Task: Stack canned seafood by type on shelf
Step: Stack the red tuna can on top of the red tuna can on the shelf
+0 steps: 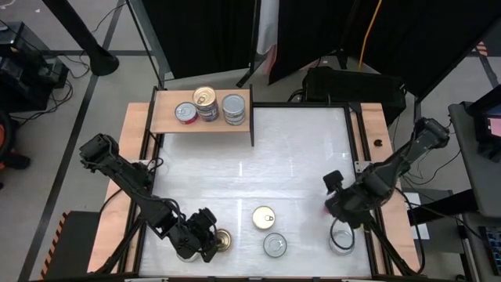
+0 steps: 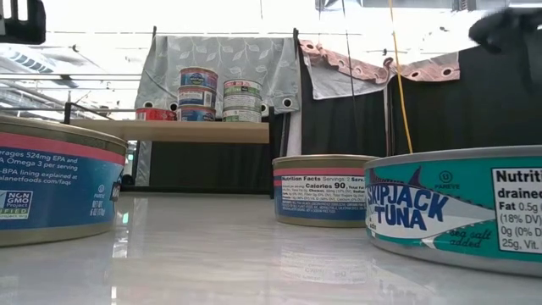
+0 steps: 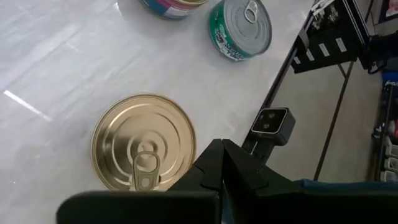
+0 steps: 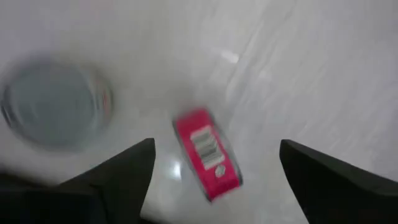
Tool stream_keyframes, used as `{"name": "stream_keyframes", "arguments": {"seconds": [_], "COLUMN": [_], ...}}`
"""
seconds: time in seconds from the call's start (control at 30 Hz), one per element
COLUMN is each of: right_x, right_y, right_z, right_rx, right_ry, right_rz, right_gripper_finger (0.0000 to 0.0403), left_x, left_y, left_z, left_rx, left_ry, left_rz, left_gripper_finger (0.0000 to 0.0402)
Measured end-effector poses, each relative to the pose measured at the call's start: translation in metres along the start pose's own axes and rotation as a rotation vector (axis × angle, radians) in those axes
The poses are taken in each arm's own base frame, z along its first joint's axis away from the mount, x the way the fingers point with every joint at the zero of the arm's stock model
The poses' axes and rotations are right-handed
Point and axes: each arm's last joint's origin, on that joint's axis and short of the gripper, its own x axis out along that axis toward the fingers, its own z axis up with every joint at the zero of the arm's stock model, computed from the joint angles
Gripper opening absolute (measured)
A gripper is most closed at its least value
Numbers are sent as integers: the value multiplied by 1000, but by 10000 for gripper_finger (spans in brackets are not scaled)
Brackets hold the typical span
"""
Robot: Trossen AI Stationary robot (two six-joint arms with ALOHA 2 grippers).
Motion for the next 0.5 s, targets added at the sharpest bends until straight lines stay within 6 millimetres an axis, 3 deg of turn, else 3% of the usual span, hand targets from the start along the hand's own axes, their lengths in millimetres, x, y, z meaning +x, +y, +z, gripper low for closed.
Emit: {"name": "stream_keyframes", "arguments": {"seconds": [0.23,0.5], "right_x": [31,55], "right_y": [-13,-27], "right_z": [-14,-19], "right_rx": [-173,-133], "right_ry": [107,138], "right_rz": [47,68], "right_gripper_finger": [336,321], "left_x": [0,0], "left_y": [0,2], "left_z": [1,1], "left_rx": [10,23], "left_ry": [-42,-62], "left_rz": [9,26], "left_gripper_finger": [10,10]}}
